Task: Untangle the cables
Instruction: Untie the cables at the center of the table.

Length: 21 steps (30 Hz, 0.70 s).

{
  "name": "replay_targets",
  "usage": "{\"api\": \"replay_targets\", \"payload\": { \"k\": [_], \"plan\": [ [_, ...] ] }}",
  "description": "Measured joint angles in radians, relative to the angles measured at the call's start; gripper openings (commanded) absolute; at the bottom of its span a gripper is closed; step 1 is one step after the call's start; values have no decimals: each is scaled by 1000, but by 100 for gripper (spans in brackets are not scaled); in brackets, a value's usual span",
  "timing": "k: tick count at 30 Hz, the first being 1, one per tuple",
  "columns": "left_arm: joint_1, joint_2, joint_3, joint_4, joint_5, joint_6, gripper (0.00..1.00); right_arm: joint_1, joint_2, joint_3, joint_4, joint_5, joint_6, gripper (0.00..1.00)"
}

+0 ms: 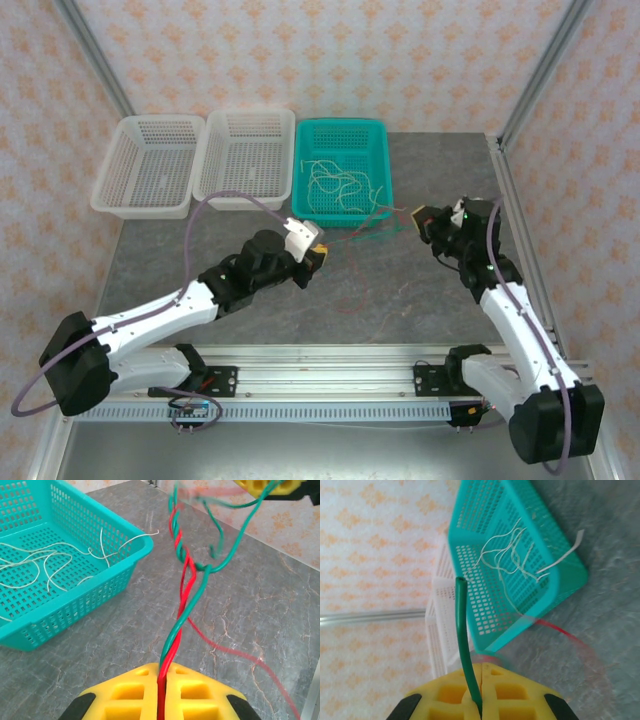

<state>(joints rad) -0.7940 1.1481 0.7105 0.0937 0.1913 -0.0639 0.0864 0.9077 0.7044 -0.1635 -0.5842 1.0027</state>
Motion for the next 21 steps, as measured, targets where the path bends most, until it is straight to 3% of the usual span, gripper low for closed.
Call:
{"api": "replay_targets", "payload": {
  "k": [13,21],
  "plan": [
    [-31,15,16,-50,-21,-105,0,-164,-126,-20,-246,-16,-5,0],
    [-8,-19,-19,-148,-65,-157,0,-250,-159,21,-386,187,-21,0]
  ]
}}
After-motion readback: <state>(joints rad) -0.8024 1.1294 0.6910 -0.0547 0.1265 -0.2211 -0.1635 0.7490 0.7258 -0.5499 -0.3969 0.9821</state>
